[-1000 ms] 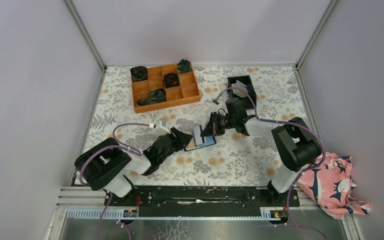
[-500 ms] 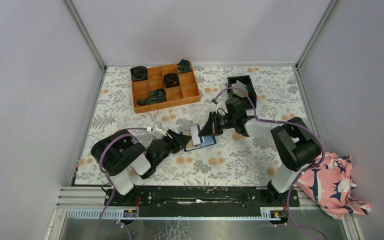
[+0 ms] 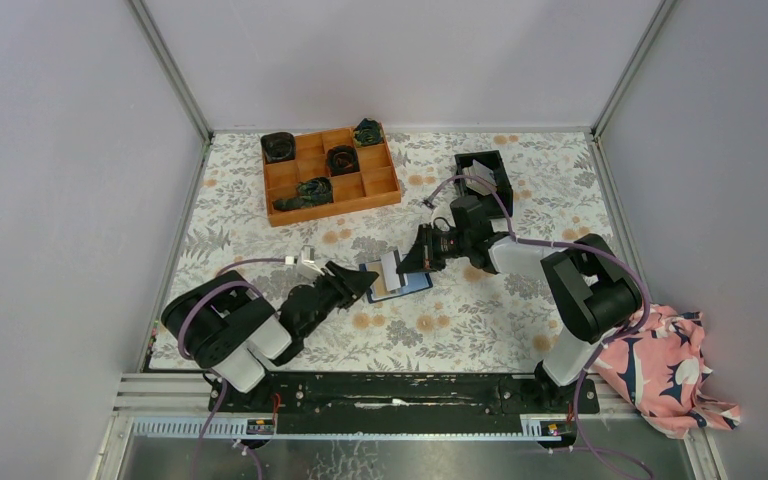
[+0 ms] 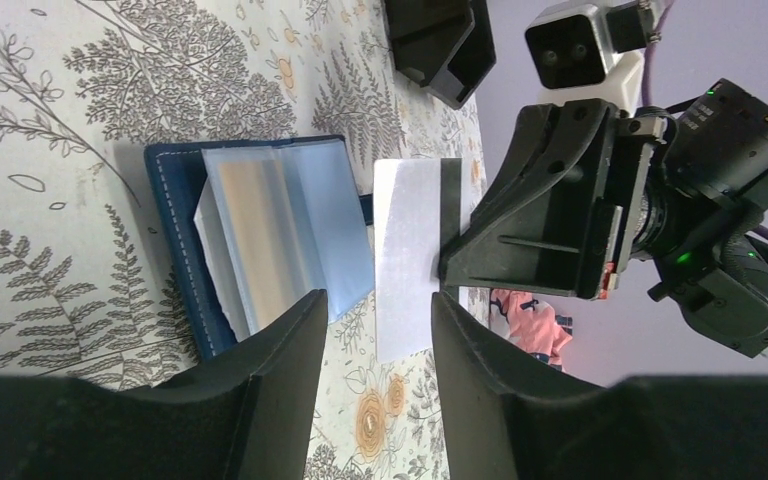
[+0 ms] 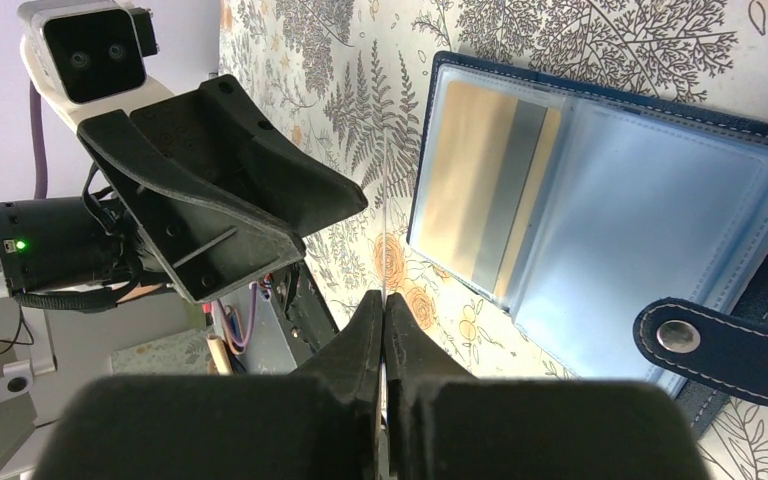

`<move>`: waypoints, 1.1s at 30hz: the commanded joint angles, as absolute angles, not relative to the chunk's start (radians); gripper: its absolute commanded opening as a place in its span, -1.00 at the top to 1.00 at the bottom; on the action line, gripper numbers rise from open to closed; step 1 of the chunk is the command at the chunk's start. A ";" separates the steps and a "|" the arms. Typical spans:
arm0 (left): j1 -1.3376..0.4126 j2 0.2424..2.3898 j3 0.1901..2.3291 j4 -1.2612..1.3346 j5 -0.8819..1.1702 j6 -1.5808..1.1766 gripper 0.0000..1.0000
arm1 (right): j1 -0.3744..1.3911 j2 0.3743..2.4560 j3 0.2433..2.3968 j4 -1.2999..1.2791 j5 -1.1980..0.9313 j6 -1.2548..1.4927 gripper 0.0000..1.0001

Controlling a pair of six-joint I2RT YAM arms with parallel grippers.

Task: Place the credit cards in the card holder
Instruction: Insert the credit card into the card holder.

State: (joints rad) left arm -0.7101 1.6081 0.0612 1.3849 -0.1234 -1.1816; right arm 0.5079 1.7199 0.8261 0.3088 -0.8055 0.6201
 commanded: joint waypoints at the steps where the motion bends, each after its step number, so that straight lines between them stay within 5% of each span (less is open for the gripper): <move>1: -0.703 1.586 0.069 1.450 -0.136 -1.149 0.01 | 0.519 1.721 0.823 0.353 -0.826 0.629 1.00; 21: -0.698 1.738 0.123 1.594 -0.060 -1.159 0.06 | 0.546 1.773 0.800 0.504 -0.921 0.731 1.00; 33: -0.697 1.689 0.102 1.603 -0.060 -1.127 0.64 | 0.554 1.811 0.788 0.558 -0.927 0.771 1.00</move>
State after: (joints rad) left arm -0.6971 1.7237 0.1078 1.4967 -0.0681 -1.1526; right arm 0.5377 1.7988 0.7952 0.5182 -0.8925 0.7540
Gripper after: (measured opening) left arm 0.240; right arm 0.017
